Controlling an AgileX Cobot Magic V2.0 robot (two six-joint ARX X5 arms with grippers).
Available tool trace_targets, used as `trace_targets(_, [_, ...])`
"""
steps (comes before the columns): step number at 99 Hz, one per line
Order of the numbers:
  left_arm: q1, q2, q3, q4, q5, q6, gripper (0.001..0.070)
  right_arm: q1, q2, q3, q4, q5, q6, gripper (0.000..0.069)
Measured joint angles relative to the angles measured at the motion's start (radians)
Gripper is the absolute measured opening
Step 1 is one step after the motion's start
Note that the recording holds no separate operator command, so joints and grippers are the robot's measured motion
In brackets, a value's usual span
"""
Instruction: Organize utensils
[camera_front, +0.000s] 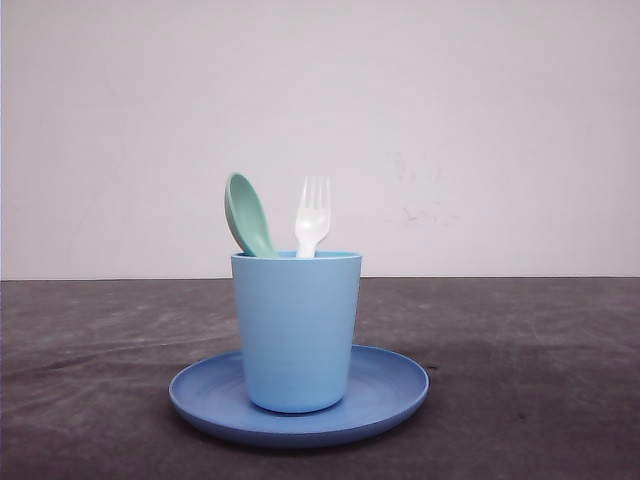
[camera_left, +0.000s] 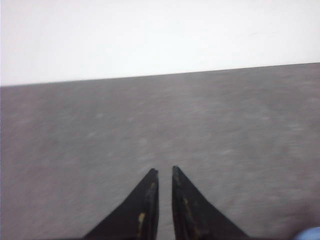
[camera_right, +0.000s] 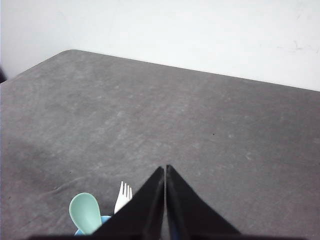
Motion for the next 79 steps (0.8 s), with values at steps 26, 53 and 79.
trace_targets(26, [0.186, -0.209, -0.331, 0.181, 0.016, 0.046, 0.0024, 0.000, 0.000, 0.000, 0.000, 0.000, 0.000, 0.0004])
trace_targets(53, [0.246, -0.374, -0.510, 0.192, 0.023, 0.050, 0.0024, 0.000, 0.000, 0.000, 0.000, 0.000, 0.000, 0.0004])
trace_targets(79, [0.251, -0.455, -0.558, 0.169, 0.026, 0.052, 0.0024, 0.000, 0.000, 0.000, 0.000, 0.000, 0.000, 0.0004])
